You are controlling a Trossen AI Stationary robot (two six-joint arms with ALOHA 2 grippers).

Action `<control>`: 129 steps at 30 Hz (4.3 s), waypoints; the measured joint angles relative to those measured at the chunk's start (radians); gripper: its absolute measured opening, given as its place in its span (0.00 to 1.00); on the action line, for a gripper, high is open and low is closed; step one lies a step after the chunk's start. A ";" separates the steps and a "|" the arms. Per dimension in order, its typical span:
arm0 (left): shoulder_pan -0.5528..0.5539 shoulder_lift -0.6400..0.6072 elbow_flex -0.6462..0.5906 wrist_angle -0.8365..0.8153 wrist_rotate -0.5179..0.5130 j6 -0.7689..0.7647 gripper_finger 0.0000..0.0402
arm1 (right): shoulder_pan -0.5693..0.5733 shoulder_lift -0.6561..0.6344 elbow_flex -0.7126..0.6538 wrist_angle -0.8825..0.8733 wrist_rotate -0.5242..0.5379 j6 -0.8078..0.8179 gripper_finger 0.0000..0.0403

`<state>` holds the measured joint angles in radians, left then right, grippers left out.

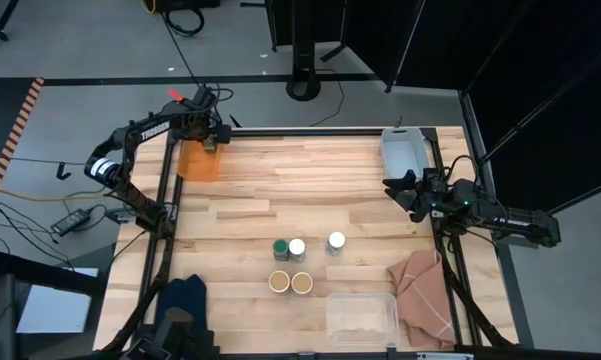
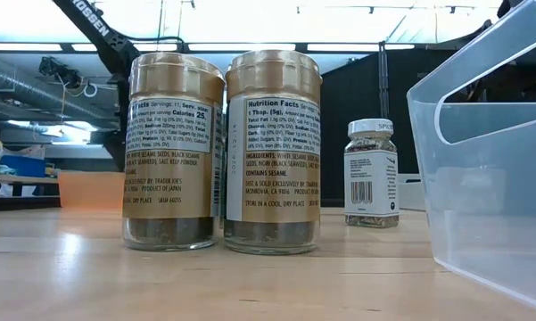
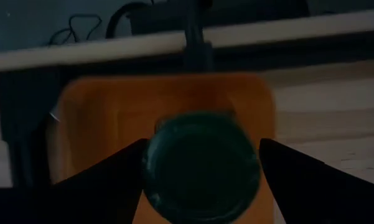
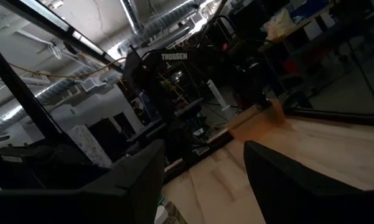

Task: Sort spices by type
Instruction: Put the left green seasoning bottle into the orange bin, then put the right gold seasoning bottle into the gray bin

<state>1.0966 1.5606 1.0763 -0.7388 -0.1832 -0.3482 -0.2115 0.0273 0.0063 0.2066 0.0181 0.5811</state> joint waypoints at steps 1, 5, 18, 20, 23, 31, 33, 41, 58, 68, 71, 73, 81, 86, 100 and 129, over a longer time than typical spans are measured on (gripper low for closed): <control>0.000 0.000 0.020 -0.014 -0.002 0.005 0.77 | 0.000 0.000 0.000 0.000 0.000 -0.005 0.56; -0.005 -0.001 0.100 -0.078 -0.003 0.021 0.77 | 0.000 0.000 0.000 0.000 0.000 -0.008 0.57; -0.105 -0.001 0.483 -0.417 0.012 0.199 0.77 | 0.000 0.000 0.016 0.163 -0.012 -0.020 0.56; -0.136 -0.001 0.551 -0.471 0.027 0.222 0.77 | 0.000 0.000 0.049 0.158 -0.013 -0.048 0.56; -0.190 -0.002 0.645 -0.541 0.096 0.248 0.77 | 0.000 0.012 0.111 0.132 -0.023 -0.085 0.56; -0.375 -0.003 0.797 -0.677 0.177 0.263 0.77 | 0.000 0.161 0.402 -0.067 -0.107 -0.185 0.56; -0.425 -0.003 0.807 -0.698 0.177 0.268 0.77 | 0.000 0.224 0.500 -0.164 -0.141 -0.218 0.56; -0.639 -0.002 0.813 -0.762 0.177 0.281 0.77 | 0.044 0.532 0.845 -0.494 -0.199 -0.374 0.56; -1.002 -0.002 0.813 -0.833 -0.004 0.152 0.77 | 0.306 1.121 1.036 -0.563 -0.176 -0.558 0.56; -1.092 -0.002 0.813 -0.833 -0.088 0.090 0.77 | 0.433 1.324 1.037 -0.469 -0.069 -0.619 0.56; -1.116 -0.002 0.813 -0.833 -0.093 0.074 0.77 | 0.463 1.375 1.037 -0.467 -0.038 -0.619 0.56; -1.130 -0.002 0.813 -0.833 -0.093 0.066 0.77 | 0.487 1.417 1.037 -0.462 -0.034 -0.616 0.56; -1.165 -0.002 0.813 -0.832 -0.095 0.014 0.77 | 0.557 1.545 1.069 -0.339 -0.008 -0.531 0.56; -1.178 -0.002 0.813 -0.832 -0.097 -0.011 0.77 | 0.586 1.615 1.133 -0.338 0.000 -0.550 0.55; -1.177 -0.001 0.813 -0.832 -0.109 -0.027 0.77 | 0.600 1.673 1.196 -0.333 -0.011 -0.562 0.78; -1.177 -0.001 0.765 -0.818 -0.147 -0.074 0.77 | 0.600 1.770 1.195 -0.261 0.008 -0.556 0.84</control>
<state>-0.0807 1.5597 1.8412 -1.5572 -0.3298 -0.4224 0.3883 1.7969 1.2015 -0.0547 0.0261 0.0246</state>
